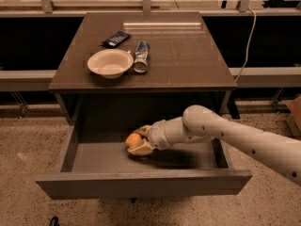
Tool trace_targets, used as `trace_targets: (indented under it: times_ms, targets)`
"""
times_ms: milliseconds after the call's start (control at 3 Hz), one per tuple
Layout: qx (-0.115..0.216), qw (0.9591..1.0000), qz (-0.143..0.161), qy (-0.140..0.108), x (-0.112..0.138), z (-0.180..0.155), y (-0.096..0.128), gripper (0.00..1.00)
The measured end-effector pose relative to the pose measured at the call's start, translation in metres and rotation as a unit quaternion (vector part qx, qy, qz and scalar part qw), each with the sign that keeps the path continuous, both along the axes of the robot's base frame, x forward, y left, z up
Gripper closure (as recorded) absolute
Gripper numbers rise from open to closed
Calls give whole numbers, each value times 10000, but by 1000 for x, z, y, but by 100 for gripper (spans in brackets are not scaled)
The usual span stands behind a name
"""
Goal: Place orange into top drawer
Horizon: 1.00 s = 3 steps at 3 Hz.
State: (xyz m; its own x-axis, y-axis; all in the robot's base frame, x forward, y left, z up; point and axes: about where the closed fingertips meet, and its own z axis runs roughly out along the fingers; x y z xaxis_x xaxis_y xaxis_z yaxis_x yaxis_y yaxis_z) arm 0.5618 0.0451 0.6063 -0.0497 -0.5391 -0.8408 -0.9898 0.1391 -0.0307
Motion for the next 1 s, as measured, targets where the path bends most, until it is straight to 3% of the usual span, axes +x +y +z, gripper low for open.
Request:
trace_targets:
  times_ms: [333, 1000]
  targets:
    - [4, 10000, 18, 7, -1, -1, 2, 5]
    - [5, 10000, 27, 11, -1, -1, 3, 0]
